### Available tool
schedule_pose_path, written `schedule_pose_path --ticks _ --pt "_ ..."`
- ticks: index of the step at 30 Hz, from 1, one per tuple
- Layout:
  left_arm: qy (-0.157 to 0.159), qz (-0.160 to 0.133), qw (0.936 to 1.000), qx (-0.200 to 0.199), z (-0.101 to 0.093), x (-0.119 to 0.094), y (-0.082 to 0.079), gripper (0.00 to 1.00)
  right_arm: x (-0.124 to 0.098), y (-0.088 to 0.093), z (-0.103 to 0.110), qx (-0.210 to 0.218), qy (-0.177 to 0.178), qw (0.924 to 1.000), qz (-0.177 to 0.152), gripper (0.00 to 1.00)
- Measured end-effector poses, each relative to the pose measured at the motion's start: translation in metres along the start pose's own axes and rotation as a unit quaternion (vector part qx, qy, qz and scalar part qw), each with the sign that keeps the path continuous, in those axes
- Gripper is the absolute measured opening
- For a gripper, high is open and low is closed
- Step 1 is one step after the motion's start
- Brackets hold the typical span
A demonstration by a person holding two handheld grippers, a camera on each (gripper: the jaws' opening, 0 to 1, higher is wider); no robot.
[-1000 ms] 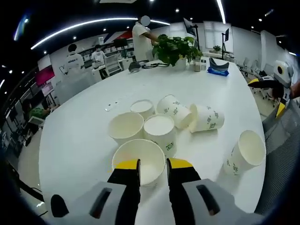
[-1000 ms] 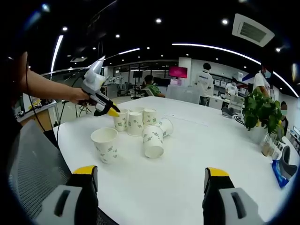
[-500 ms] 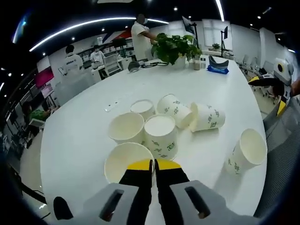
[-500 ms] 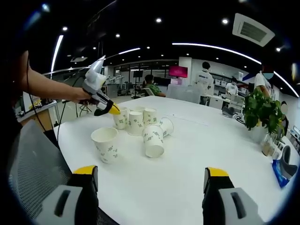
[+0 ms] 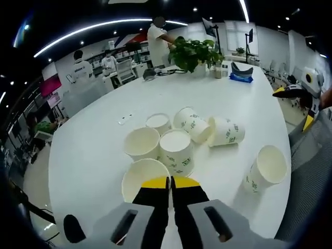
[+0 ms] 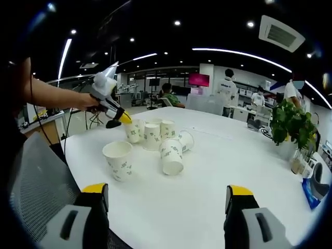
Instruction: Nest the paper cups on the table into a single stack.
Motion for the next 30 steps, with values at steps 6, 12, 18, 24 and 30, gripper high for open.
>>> schedule_pose_path --ticks 6,12,18,24,30 --pt "0.008 -0.004 1.0 -0.002 -0.008 -0.011 -0.007 0.0 0.0 0.0 0.001 0.0 -0.002 1.0 0.0 0.95" --pt "0.016 -0.009 0.9998 -0.002 -0.017 -0.023 -0.018 0.0 0.0 0.0 0.001 0.0 -0.003 1.0 0.0 0.96" --pt "0.025 -0.008 0.9996 -0.002 -0.025 -0.035 -0.034 0.0 0.001 0.0 0.002 -0.001 -0.006 1.0 0.001 0.96" --pt "0.045 -0.021 0.9988 0.0 -0.044 -0.049 -0.058 0.0 0.002 0.001 0.006 -0.008 -0.012 0.9999 0.006 0.96" --pt "0.069 -0.032 0.9971 0.006 -0.062 -0.06 -0.073 0.0 0.002 0.002 0.005 -0.005 -0.01 0.9999 0.007 0.96"
Point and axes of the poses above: the point that each gripper's makers call its tool centre point, and the gripper's own axes: x roughly forward along the fingers, z roughly to its left, y roughly out of its underside, the point moved 1 cm from there along -x, roughly backward along the fingers, and after that the axes turned 6 degrees about -z, right-handed, at the moved point
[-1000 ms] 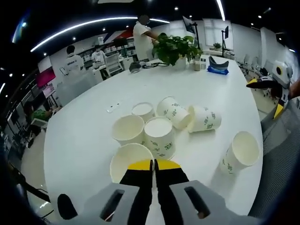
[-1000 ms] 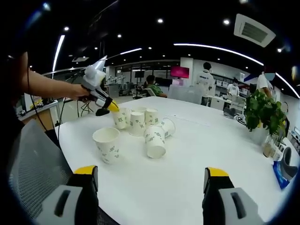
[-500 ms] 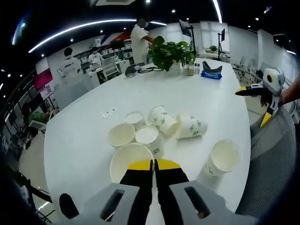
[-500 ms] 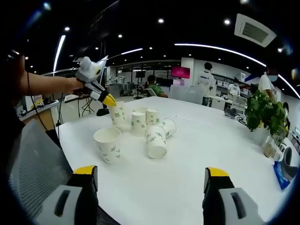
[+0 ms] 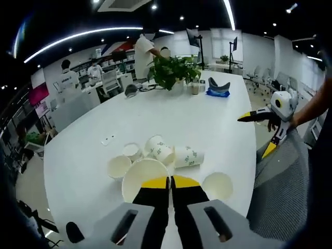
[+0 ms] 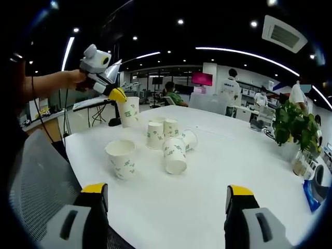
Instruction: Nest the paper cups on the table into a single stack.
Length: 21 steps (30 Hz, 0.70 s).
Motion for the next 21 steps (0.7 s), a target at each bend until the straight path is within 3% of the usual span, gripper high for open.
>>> schedule_pose_path --ticks 10,16,21 --pt "0.042 -0.02 0.9989 -0.004 -0.045 -0.01 -0.032 0.0 0.0 0.0 0.0 -0.003 0.002 1.0 0.001 0.96" --pt "0.065 -0.015 0.9977 0.016 -0.066 -0.011 -0.036 0.0 0.0 0.0 -0.001 -0.003 0.003 1.0 0.002 0.96" --pt "0.079 -0.004 0.9963 0.033 -0.078 -0.008 -0.031 0.0 0.0 -0.001 -0.001 -0.003 0.003 1.0 0.0 0.96"
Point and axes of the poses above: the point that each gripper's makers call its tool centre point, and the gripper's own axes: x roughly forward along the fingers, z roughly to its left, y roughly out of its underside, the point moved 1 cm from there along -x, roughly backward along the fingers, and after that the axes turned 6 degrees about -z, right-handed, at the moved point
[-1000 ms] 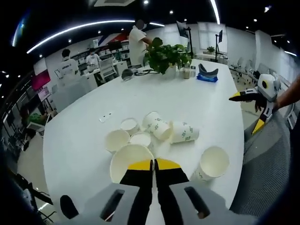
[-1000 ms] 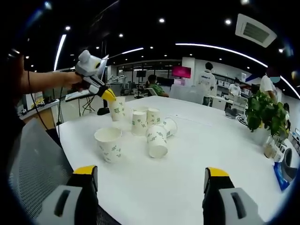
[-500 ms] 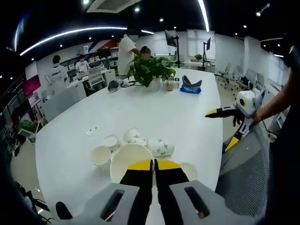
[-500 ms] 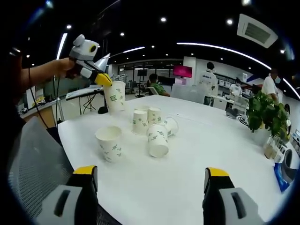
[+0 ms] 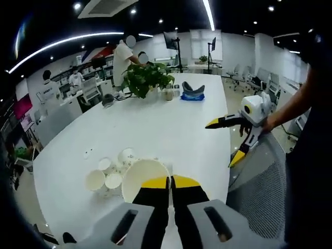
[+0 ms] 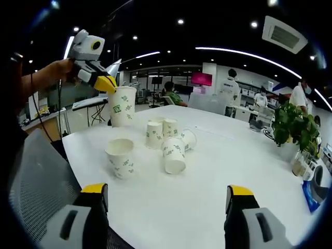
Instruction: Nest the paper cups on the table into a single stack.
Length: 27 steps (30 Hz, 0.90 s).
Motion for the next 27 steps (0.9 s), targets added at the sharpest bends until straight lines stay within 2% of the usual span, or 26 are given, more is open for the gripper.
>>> schedule_pose_path --ticks 22,27 --pt "0.03 0.048 0.9979 0.03 -0.025 0.039 0.045 0.0 0.0 0.001 -0.001 -0.001 0.0 1.0 0.002 0.95" --pt "0.036 0.075 0.9952 0.052 -0.029 0.051 0.067 0.0 0.0 0.001 -0.001 0.0 0.002 1.0 0.0 0.95"
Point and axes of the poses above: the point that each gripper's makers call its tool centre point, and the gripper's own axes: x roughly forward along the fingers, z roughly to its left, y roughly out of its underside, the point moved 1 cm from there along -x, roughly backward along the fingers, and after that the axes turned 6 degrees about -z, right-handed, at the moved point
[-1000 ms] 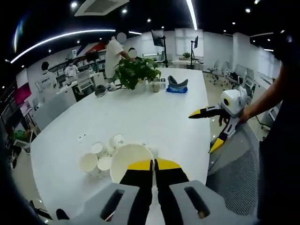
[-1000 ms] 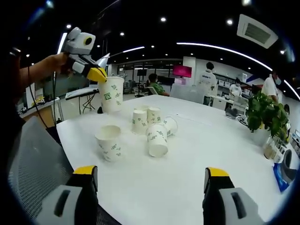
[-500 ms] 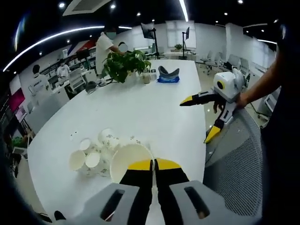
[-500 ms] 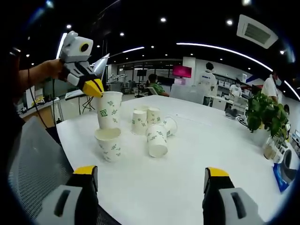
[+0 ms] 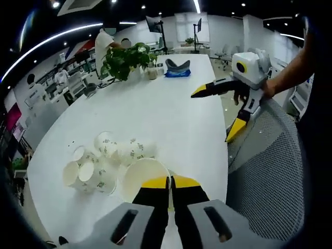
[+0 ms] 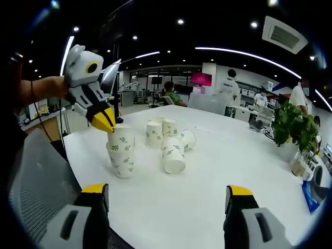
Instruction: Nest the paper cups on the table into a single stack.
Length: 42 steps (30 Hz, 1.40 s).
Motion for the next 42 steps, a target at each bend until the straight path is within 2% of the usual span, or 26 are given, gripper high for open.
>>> schedule_pose_path --ticks 2,6,18,31,34,37,42 --pt "-0.003 0.01 0.9999 0.007 0.0 0.003 0.006 0.0 0.0 0.0 0.0 0.0 0.001 1.0 0.001 0.94" --pt "0.001 0.012 0.9999 -0.003 0.001 0.008 0.012 0.0 0.0 0.0 0.0 -0.001 0.0 1.0 0.002 0.94" --pt "0.025 -0.001 0.9991 -0.033 -0.008 0.017 0.015 0.0 0.0 0.001 0.0 0.001 0.001 1.0 0.004 0.93" --pt "0.032 0.008 0.9991 -0.027 -0.014 0.022 0.025 0.0 0.0 0.001 0.0 0.0 0.001 1.0 0.004 0.92" --pt "0.03 0.007 0.9991 -0.028 -0.013 0.024 0.026 0.01 0.0 0.002 -0.001 0.0 0.002 1.0 0.004 0.92" --pt "0.025 0.02 0.9994 -0.014 -0.012 0.026 0.031 0.01 0.0 0.0 0.0 0.003 0.001 1.0 0.001 0.92" --pt "0.024 0.016 0.9995 -0.015 -0.007 0.027 0.031 0.01 -0.001 -0.001 -0.001 0.003 0.003 1.0 -0.003 0.92"
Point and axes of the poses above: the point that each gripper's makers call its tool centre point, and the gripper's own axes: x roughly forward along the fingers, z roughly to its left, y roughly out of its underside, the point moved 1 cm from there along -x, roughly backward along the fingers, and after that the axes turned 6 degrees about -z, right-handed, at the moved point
